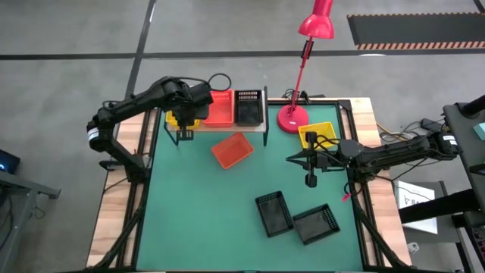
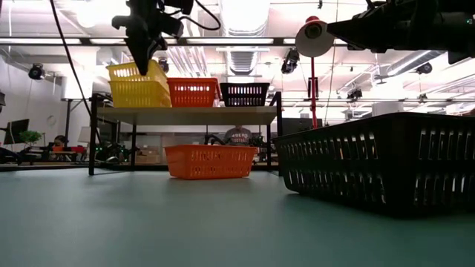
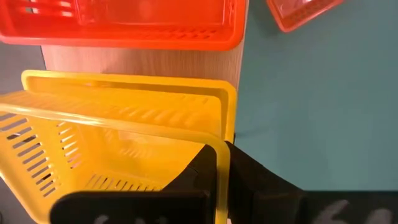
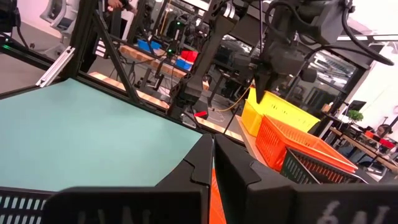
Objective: Stack baskets on shelf by color
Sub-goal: Stack the left yellow bin on top of the yellow bin on the shelf, then stack the orange bin on top of the stacked orange bins on the shelf
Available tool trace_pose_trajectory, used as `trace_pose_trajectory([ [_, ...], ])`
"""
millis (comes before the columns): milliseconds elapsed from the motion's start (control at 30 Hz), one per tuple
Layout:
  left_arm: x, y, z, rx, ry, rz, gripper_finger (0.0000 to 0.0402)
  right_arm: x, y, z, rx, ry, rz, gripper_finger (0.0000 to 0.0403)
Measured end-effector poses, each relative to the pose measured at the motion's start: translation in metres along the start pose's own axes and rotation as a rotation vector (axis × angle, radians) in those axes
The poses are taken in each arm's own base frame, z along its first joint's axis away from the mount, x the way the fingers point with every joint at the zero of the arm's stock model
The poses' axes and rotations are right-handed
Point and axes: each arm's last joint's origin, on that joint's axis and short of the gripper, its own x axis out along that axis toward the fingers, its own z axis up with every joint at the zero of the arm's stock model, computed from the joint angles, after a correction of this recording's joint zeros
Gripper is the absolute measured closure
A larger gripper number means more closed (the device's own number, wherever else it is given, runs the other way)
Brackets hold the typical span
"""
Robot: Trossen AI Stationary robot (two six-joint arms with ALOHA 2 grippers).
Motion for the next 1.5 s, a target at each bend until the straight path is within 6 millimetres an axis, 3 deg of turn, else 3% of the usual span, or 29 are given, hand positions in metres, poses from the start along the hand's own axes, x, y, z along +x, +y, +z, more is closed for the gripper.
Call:
trace_pose_trajectory([
  [533,0.006,-0.002,0.000,0.011,0.022,-0.009,0.0399,0.000,0.000,0.000,-0.005,0.000,0.000,0.0394],
  [867,0.009,-0.003,-0.001,0.012,0.030,-0.028,0.0328,0.000,0.000,0.000,-0.005,0.000,0.000,0.0394],
  [1067,-0.002,-0.008,0.003,-0.012,-0.014,-0.016,0.0315,0.000,0.000,0.000,-0.006,0.000,0.000,0.0394],
  [1300,-0.029,-0.017,0.008,-0.106,-0.118,0.001,0.0323,0.000,0.000,0.000,-0.008,0.000,0.000,0.0394],
  [1500,-0.051,-0.044,0.017,-0.099,-0.271,-0.003,0.0350,0.000,0.000,0.000,-0.007,0.000,0.000,0.0394],
])
